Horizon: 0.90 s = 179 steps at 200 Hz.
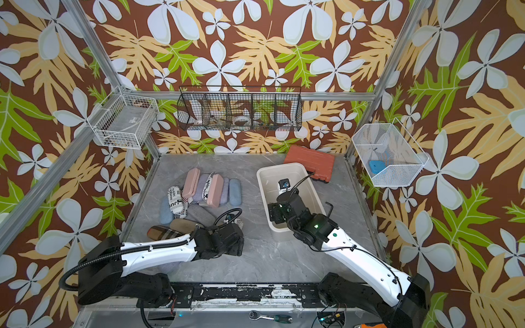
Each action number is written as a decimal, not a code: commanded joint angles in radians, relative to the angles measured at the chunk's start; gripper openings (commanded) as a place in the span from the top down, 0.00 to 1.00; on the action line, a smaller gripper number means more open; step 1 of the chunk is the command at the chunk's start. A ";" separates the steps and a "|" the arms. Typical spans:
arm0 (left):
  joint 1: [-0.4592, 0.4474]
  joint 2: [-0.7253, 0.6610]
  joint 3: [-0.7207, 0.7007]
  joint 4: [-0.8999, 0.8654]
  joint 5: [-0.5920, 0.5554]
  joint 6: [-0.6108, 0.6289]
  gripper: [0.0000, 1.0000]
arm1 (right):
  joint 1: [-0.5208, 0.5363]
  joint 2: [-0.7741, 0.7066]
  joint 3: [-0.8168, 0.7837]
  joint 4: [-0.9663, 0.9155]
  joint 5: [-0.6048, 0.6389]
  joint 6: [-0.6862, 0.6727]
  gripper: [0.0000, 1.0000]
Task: Put the glasses cases into the storage boxes
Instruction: Pick up the glasses case at the center of the board.
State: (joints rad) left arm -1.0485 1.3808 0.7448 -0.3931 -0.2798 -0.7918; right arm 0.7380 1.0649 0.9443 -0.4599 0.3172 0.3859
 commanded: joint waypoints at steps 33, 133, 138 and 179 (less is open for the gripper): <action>-0.001 0.018 -0.009 -0.053 -0.093 -0.041 0.17 | -0.002 0.021 0.008 0.024 0.008 -0.015 0.16; -0.001 0.100 -0.030 0.026 -0.118 -0.029 0.14 | -0.001 0.041 0.048 0.012 -0.009 -0.034 0.17; -0.001 0.107 -0.029 0.033 -0.120 -0.029 0.15 | -0.002 0.041 0.048 0.013 -0.007 -0.034 0.17; -0.001 0.169 -0.007 0.040 -0.159 -0.045 0.26 | -0.002 0.039 0.056 0.006 -0.014 -0.039 0.22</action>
State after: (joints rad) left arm -1.0496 1.5230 0.7246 -0.3553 -0.3939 -0.8154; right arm 0.7361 1.1053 0.9928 -0.4503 0.3023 0.3584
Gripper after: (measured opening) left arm 0.786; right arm 0.794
